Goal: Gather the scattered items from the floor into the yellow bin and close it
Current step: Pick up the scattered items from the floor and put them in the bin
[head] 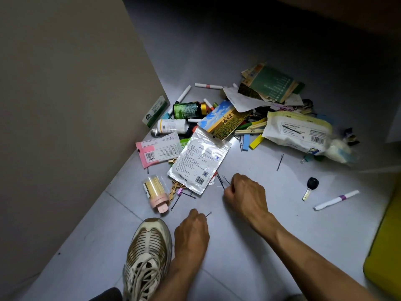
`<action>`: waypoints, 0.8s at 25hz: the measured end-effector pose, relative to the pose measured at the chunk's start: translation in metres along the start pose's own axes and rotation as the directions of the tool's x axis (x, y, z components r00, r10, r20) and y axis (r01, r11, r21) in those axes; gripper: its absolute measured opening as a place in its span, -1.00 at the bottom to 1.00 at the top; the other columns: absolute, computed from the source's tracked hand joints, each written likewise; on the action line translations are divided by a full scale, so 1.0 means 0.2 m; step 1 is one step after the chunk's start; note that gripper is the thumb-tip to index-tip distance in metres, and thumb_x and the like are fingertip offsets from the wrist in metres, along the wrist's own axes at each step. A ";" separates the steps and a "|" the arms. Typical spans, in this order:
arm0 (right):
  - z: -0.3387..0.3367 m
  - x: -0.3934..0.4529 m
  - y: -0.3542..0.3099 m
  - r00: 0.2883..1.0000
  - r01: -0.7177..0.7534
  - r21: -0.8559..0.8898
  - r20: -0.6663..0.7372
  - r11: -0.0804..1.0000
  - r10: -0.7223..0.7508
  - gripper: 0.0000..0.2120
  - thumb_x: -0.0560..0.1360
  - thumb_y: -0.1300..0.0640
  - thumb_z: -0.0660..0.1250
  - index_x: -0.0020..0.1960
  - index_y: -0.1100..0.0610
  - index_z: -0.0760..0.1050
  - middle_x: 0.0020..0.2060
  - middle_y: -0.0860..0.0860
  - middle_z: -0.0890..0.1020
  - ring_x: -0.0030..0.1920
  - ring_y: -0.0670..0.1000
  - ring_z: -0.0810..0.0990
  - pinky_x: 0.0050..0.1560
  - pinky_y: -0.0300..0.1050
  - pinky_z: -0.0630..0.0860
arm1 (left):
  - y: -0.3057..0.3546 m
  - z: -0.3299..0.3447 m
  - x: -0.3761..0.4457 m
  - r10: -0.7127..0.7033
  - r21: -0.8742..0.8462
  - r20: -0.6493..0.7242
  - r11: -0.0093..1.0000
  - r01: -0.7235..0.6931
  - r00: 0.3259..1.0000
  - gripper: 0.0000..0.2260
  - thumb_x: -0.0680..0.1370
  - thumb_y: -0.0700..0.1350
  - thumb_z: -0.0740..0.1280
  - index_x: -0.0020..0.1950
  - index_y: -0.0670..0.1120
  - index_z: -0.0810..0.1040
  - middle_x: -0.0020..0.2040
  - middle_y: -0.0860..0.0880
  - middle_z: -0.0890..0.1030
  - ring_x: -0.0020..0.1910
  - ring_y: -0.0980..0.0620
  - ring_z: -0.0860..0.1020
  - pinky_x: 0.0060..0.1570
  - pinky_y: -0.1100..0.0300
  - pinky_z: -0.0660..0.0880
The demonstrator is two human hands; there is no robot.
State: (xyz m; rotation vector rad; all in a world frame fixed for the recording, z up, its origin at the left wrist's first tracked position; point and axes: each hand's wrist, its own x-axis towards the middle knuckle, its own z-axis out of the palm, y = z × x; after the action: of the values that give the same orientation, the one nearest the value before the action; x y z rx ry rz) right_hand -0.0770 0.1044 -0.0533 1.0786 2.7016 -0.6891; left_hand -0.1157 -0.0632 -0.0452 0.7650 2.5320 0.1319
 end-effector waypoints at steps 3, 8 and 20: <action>0.00 0.04 -0.06 0.997 0.069 0.006 -0.024 0.998 -0.069 -0.85 0.54 0.10 0.20 -0.15 0.14 0.44 -0.19 0.09 0.58 -0.24 0.15 0.54 -0.31 -0.08 0.34 | 0.03 -0.01 0.03 -0.002 0.013 0.039 1.000 0.002 0.999 -0.80 0.61 -0.06 0.13 0.08 -0.09 0.50 0.05 -0.05 0.48 -0.01 -0.06 0.57 -0.12 0.14 0.41; 0.02 0.08 -0.10 0.988 0.146 -0.204 0.087 0.968 -0.131 -0.86 0.56 0.23 0.17 -0.05 0.15 0.51 -0.07 0.11 0.60 -0.08 0.19 0.58 -0.28 -0.07 0.25 | 0.03 -0.05 0.09 -0.317 -0.548 0.124 0.768 0.331 0.940 -0.85 0.38 -0.09 0.36 -0.33 -0.13 0.47 -0.38 0.01 0.55 -0.38 0.03 0.47 -0.35 0.17 0.41; -0.17 0.00 -0.06 0.895 -0.412 0.609 0.410 0.677 0.176 -0.81 0.43 0.12 0.26 -0.34 0.14 0.40 -0.46 0.08 0.43 -0.46 0.03 0.32 -0.42 -0.15 0.25 | 0.15 -0.18 0.21 -0.231 -0.809 0.587 -0.212 0.549 0.776 -0.73 0.45 -0.31 0.10 -0.01 -0.23 0.56 -0.45 -0.07 0.45 -0.53 0.02 0.42 -0.49 0.26 0.29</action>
State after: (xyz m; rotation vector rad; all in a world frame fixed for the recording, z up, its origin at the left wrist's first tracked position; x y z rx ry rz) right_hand -0.0834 0.1122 -0.0188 1.3511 1.9211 -1.7063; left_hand -0.1480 -0.0127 -0.0251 -0.7057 1.4695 1.4253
